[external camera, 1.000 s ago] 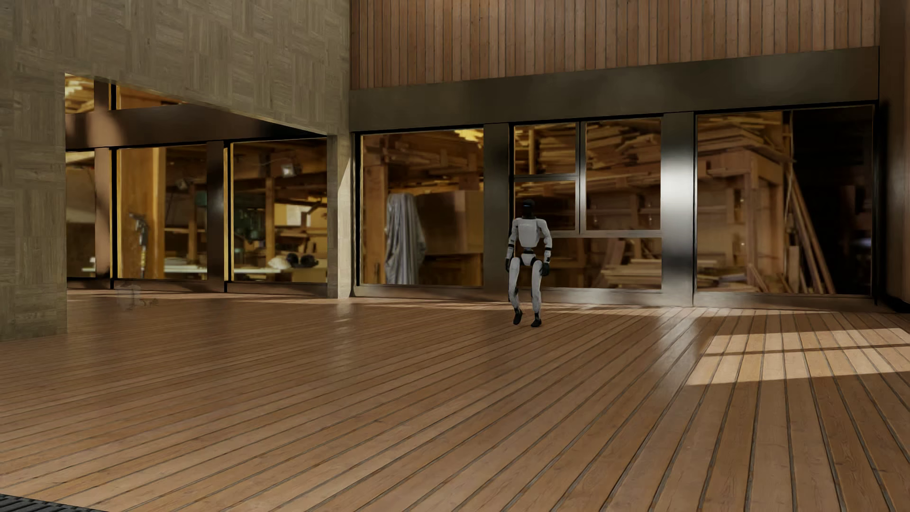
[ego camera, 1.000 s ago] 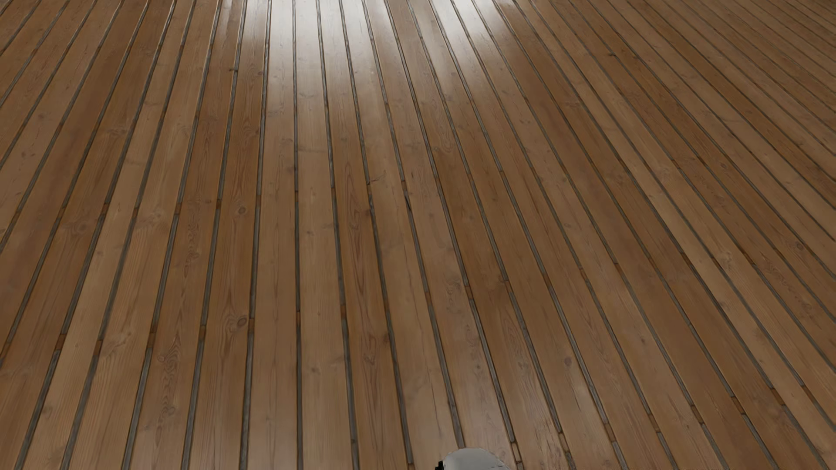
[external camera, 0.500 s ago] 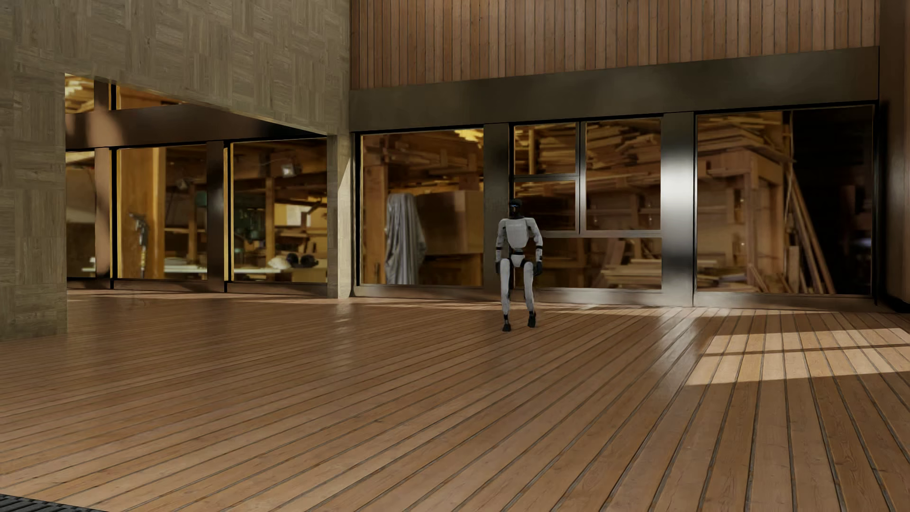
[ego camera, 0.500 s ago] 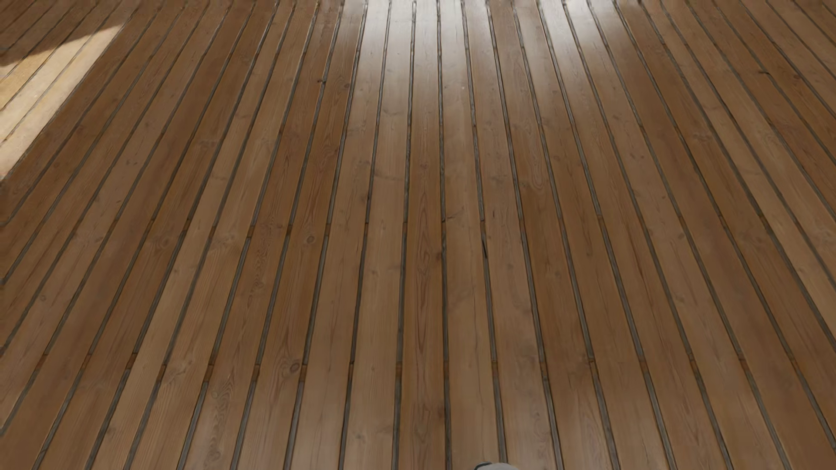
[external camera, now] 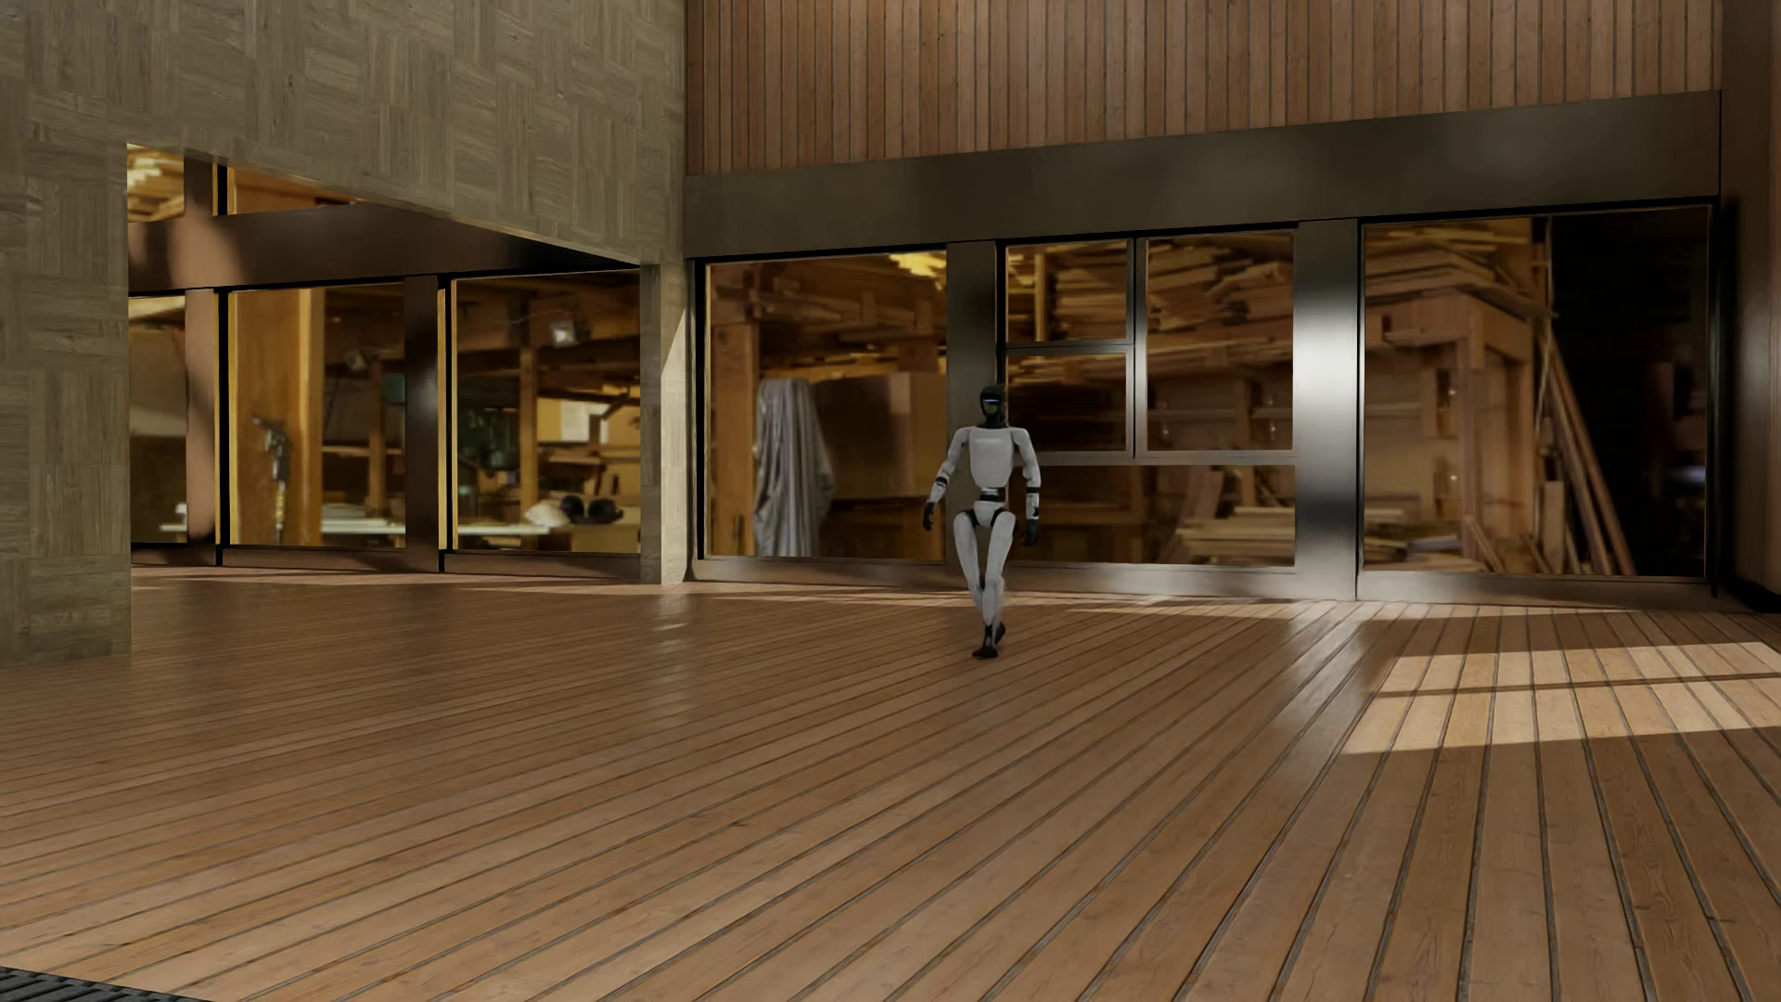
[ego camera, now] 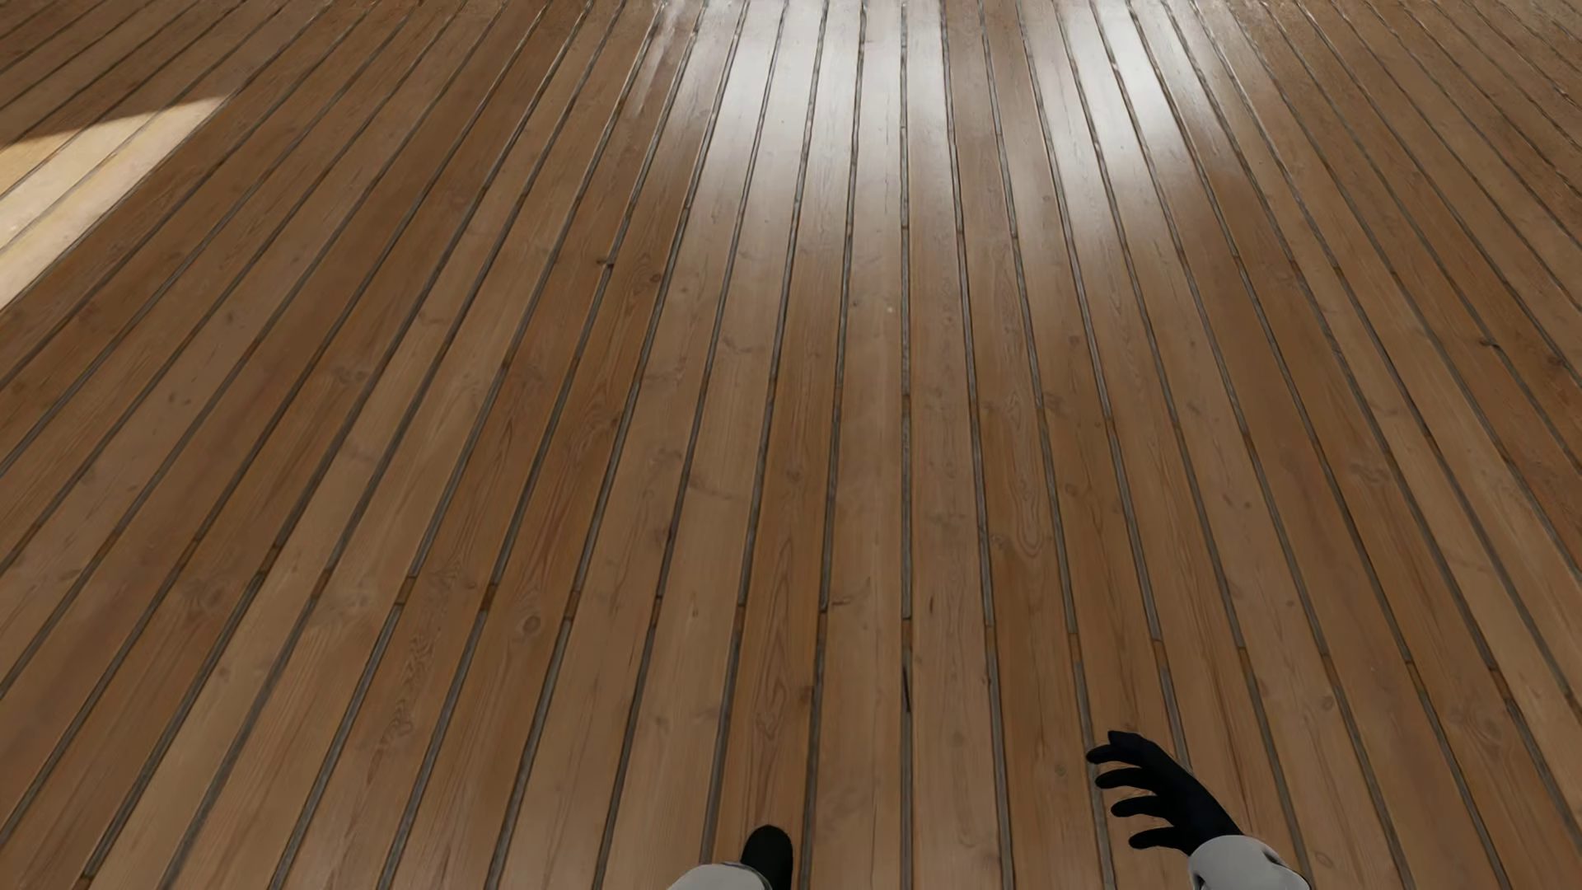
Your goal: Walk forward
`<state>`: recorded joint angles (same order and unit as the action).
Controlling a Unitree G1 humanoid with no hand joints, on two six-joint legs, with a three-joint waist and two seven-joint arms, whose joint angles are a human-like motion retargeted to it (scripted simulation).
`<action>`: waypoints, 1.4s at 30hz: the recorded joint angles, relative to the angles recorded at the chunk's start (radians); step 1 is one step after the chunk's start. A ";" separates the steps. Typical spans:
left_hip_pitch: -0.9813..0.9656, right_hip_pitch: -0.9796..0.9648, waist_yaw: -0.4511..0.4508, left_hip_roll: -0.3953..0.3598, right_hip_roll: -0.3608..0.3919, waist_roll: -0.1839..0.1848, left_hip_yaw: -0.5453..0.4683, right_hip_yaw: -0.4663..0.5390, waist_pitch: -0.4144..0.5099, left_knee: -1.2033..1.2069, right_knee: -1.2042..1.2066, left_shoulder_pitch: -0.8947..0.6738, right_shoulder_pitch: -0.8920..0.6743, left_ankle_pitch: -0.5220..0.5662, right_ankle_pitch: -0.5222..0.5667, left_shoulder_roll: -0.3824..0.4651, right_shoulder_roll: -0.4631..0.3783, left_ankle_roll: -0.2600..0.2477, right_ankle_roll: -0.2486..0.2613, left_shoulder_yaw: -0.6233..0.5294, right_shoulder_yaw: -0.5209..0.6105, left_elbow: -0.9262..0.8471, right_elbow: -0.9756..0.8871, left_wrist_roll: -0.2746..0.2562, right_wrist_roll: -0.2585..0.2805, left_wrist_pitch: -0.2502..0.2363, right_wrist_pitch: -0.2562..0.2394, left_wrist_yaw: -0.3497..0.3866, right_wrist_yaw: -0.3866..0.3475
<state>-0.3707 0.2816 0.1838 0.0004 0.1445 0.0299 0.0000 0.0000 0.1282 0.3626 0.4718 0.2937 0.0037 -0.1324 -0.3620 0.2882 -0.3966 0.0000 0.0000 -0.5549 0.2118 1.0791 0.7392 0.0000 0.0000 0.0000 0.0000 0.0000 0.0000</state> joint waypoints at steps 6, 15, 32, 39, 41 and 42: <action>0.168 -0.174 -0.187 -0.133 -0.103 -0.101 0.000 0.000 -0.028 0.080 0.495 -0.154 0.190 0.079 0.522 0.061 0.068 0.000 0.000 -0.029 0.155 -0.039 0.310 0.000 0.000 0.000 0.000 0.000 0.000; 0.546 -0.657 -0.388 -0.097 -0.099 -0.081 0.000 0.000 -0.023 0.010 0.221 -0.292 0.450 -0.207 0.178 0.101 0.088 0.000 0.000 0.362 0.278 -0.405 0.454 0.000 0.000 0.000 0.000 0.000 0.000; 0.041 -0.178 -0.102 0.014 0.031 0.074 0.000 0.000 -0.021 0.767 0.018 0.164 0.117 0.164 0.140 0.061 -0.064 0.000 0.000 0.029 -0.089 0.114 0.192 0.000 0.000 0.000 0.000 0.000 0.000; 0.021 -0.003 0.020 0.054 0.058 0.123 0.000 0.000 -0.073 -0.019 -0.016 0.244 0.079 -0.058 -0.033 -0.021 -0.100 0.000 0.000 0.083 -0.124 -0.015 0.069 0.000 0.000 0.000 0.000 0.000 0.000; 0.026 0.023 0.014 0.061 0.045 0.106 0.000 0.000 -0.076 0.003 0.002 0.199 0.099 -0.055 -0.034 -0.039 -0.057 0.000 0.000 0.028 -0.117 0.006 0.103 0.000 0.000 0.000 0.000 0.000 0.000; 0.022 0.033 0.003 0.049 0.032 0.090 0.000 0.000 -0.078 -0.016 0.011 0.165 0.118 0.006 -0.007 -0.040 -0.032 0.000 0.000 0.002 -0.101 0.022 0.133 0.000 0.000 0.000 0.000 0.000 0.000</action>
<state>-0.3489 0.3150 0.1872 0.0497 0.1768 0.1195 0.0000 0.0000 0.0505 0.3463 0.4828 0.4582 0.1214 -0.1267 -0.3692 0.2484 -0.4288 0.0000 0.0000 -0.5527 0.1111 1.1010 0.8720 0.0000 0.0000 0.0000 0.0000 0.0000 0.0000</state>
